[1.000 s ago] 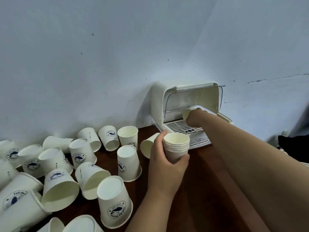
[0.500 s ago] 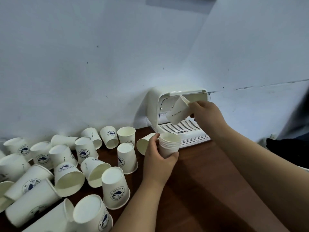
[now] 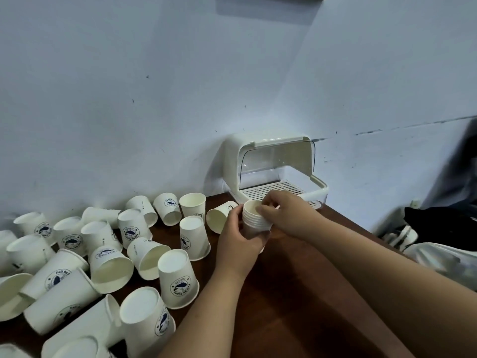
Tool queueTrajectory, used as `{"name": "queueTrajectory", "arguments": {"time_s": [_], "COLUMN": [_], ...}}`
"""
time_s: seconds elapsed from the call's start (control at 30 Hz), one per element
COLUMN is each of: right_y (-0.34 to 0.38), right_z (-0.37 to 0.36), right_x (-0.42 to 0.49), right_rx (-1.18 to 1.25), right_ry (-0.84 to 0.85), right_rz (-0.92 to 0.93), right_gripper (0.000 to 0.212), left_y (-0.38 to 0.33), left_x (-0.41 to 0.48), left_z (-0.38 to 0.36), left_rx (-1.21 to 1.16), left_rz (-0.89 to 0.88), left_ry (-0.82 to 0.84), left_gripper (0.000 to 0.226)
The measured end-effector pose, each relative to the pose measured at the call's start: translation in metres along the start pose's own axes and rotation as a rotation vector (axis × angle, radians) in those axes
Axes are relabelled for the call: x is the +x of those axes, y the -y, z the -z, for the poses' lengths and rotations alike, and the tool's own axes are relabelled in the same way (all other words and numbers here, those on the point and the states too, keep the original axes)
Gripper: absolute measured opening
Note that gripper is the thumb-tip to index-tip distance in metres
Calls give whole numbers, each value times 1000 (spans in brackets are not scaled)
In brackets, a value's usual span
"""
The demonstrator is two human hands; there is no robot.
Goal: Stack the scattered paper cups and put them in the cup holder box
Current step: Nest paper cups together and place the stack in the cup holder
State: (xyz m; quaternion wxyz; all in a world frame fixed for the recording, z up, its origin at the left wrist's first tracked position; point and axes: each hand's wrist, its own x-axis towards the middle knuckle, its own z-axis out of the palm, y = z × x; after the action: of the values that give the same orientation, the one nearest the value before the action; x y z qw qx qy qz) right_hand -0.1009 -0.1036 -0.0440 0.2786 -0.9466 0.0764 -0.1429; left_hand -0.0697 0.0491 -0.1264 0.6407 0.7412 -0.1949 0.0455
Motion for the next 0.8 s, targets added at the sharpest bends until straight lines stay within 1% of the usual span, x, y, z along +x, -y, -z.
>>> {"name": "queueTrajectory", "arguments": {"time_s": [0.07, 0.13, 0.2, 0.27, 0.3, 0.4, 0.47, 0.53, 0.6, 0.63, 0.7, 0.77, 0.8], "right_y": [-1, -3, -7, -12, -13, -13, -10, -7, -7, -8, -11, -14, -16], "right_z": [-3, -1, 4, 6, 7, 10, 16, 26, 38, 44, 52, 52, 48], "right_x": [-2, -7, -14, -20, -22, -22, -19, -9, 6, 15, 33, 54, 65], "right_rx": [79, 236, 403, 432, 417, 409, 413, 417, 391, 375, 359, 350, 339], "right_ry": [-19, -30, 27, 92, 98, 35, -12, -99, -206, -254, -316, -330, -321], "right_rz": [-35, -71, -100, -95, -88, -83, -58, -47, -73, -89, -112, -134, -143], "right_gripper": [26, 26, 29, 40, 45, 51, 53, 61, 65, 60, 44, 32, 32], "left_y": [0, 0, -1, -4, -5, -10, -10, -9, -8, -6, -4, -2, -1], "left_x": [0, 1, 1, -1, -2, -5, -5, -6, -7, -5, -2, 2, 4], "left_z": [1, 2, 4, 5, 5, 4, 4, 4, 4, 3, 2, 1, 0], "left_rx": [-16, -41, -61, -47, -46, -43, -53, -68, -58, -57, -55, -44, -34], "left_rz": [37, 65, 74, 57, 45, 18, 29, 44, 45, 47, 64, 83, 93], "left_ry": [-1, -20, -33, -19, -14, -2, 3, 12, 17, 21, 43, 70, 86], "left_gripper": [64, 65, 68, 66, 65, 69, 78, 83, 80, 74, 59, 59, 64]}}
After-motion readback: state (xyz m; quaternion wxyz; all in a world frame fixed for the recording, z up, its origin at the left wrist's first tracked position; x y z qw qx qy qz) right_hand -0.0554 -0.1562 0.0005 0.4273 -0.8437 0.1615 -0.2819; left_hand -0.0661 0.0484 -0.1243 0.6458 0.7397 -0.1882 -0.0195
